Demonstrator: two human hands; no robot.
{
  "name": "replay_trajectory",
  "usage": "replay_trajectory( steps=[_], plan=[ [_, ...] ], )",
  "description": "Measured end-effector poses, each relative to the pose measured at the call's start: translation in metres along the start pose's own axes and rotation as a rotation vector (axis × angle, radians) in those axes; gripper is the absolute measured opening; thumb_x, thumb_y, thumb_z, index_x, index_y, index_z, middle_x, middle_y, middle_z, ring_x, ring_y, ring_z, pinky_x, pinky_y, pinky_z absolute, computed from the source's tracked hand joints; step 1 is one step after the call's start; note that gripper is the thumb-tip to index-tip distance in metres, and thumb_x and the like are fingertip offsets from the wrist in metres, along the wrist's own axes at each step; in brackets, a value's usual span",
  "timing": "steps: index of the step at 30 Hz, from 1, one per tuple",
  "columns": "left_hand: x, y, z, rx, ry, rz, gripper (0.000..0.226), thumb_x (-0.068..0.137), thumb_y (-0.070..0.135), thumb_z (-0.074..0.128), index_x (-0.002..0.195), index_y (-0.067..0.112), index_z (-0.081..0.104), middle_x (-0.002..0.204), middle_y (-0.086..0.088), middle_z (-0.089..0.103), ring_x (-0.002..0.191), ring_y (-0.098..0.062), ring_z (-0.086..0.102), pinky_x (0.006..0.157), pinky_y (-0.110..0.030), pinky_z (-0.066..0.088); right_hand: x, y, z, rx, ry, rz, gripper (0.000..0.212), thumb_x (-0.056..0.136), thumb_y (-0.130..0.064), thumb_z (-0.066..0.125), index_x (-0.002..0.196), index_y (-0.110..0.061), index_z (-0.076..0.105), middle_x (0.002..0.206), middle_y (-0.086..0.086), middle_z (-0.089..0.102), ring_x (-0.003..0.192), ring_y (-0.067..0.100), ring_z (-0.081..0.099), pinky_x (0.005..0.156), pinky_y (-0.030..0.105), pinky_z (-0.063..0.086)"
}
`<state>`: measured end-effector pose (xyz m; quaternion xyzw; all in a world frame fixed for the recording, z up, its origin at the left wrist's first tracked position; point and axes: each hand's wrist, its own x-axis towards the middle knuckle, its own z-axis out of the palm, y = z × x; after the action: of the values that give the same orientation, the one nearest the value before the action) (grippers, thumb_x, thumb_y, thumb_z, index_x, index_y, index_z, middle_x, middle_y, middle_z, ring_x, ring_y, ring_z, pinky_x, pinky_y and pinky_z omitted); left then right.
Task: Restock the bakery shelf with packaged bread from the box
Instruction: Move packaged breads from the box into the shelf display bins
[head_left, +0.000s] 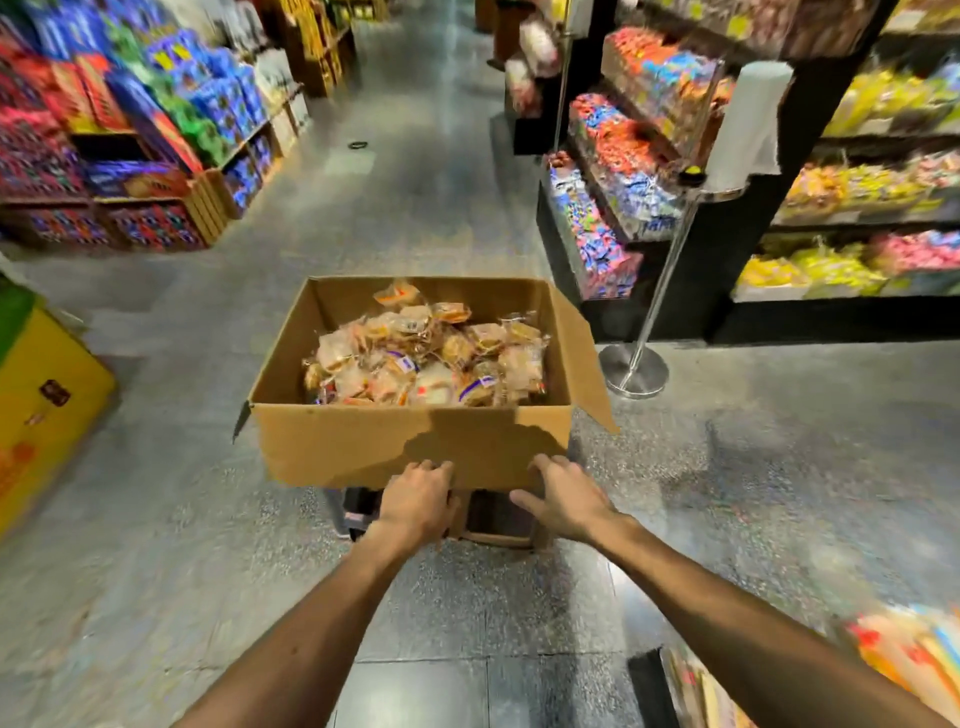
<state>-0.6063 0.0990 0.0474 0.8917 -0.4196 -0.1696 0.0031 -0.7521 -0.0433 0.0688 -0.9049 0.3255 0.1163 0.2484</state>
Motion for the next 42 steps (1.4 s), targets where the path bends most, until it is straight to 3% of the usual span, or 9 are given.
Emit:
replay_trajectory(
  steps=[7,12,18,22,30,34,36,39,42],
  plan=[
    [0.116,-0.034,-0.008,-0.255,-0.031,-0.084,0.026,0.096,0.028,0.055,0.119,0.018,0.059,0.126,-0.009,0.064,0.11,-0.029,0.063,0.093,-0.04,0.05,0.129,0.005,-0.024,0.084,0.015,0.129,0.066,0.096,-0.059,0.046,0.143,-0.013,0.041,0.144,0.013,0.049,0.131,0.03,0.047,0.106,0.042,0.042],
    [0.2,-0.052,-0.003,-0.349,-0.047,-0.153,0.032,0.097,0.034,0.056,0.125,0.02,0.055,0.127,-0.01,0.062,0.109,-0.027,0.062,0.096,-0.044,0.052,0.232,0.01,-0.033,0.048,-0.039,0.173,0.063,0.094,-0.063,0.047,0.13,-0.011,0.05,0.13,0.011,0.06,0.119,0.029,0.056,0.097,0.041,0.047],
    [0.29,-0.052,0.006,-0.311,-0.196,-0.195,0.035,0.097,0.036,0.054,0.129,0.022,0.054,0.126,-0.007,0.063,0.114,-0.028,0.059,0.097,-0.04,0.049,0.325,0.022,-0.028,0.348,-0.236,0.394,0.068,0.09,-0.066,0.051,0.111,-0.005,0.069,0.121,0.011,0.068,0.111,0.028,0.062,0.098,0.038,0.048],
    [0.34,-0.041,0.02,-0.375,-0.288,-0.229,0.051,0.099,0.053,0.044,0.142,0.025,0.043,0.146,-0.009,0.044,0.129,-0.032,0.048,0.105,-0.047,0.042,0.358,0.036,-0.016,0.555,-0.339,0.571,0.099,0.08,-0.078,0.053,0.144,-0.003,0.045,0.149,0.012,0.045,0.136,0.032,0.043,0.112,0.039,0.035],
    [0.402,-0.034,0.052,-0.22,-0.441,-0.023,0.08,0.094,0.054,0.054,0.157,0.027,0.011,0.165,-0.005,0.01,0.149,-0.032,0.016,0.116,-0.05,0.03,0.399,0.062,0.016,0.696,-0.373,0.671,0.141,0.065,-0.065,0.079,0.155,-0.004,-0.01,0.162,0.01,0.023,0.147,0.027,0.026,0.119,0.038,0.023],
    [0.408,-0.033,0.056,-0.135,-0.464,-0.054,0.09,0.09,0.057,0.057,0.156,0.017,0.011,0.152,-0.016,0.026,0.14,-0.035,0.028,0.115,-0.047,0.029,0.406,0.081,0.047,0.6,-0.481,0.655,0.138,0.039,-0.095,0.068,0.145,-0.013,0.037,0.141,0.004,0.054,0.128,0.023,0.052,0.111,0.043,0.038],
    [0.409,-0.035,0.055,-0.284,-0.465,-0.196,0.085,0.091,0.063,0.049,0.152,0.012,0.02,0.147,-0.017,0.034,0.135,-0.035,0.033,0.113,-0.049,0.03,0.414,0.109,0.08,0.571,-0.49,0.625,0.13,0.033,-0.101,0.06,0.132,-0.017,0.056,0.128,0.0,0.064,0.116,0.019,0.06,0.104,0.044,0.045],
    [0.41,-0.046,0.055,-0.607,-0.496,-0.387,0.088,0.084,0.076,0.039,0.145,0.012,0.035,0.147,-0.016,0.039,0.132,-0.034,0.036,0.109,-0.054,0.033,0.415,0.106,0.077,0.571,-0.497,0.613,0.121,0.035,-0.104,0.055,0.129,-0.027,0.06,0.131,-0.007,0.062,0.12,0.016,0.057,0.106,0.044,0.044],
    [0.402,-0.045,0.052,-0.766,-0.518,-0.357,0.109,0.055,0.096,0.047,0.135,0.023,0.036,0.139,-0.008,0.035,0.129,-0.034,0.038,0.108,-0.058,0.036,0.407,0.068,0.035,0.586,-0.514,0.586,0.114,0.053,-0.107,0.03,0.144,-0.04,0.047,0.157,0.001,0.036,0.143,0.027,0.034,0.117,0.053,0.026]
  ],
)
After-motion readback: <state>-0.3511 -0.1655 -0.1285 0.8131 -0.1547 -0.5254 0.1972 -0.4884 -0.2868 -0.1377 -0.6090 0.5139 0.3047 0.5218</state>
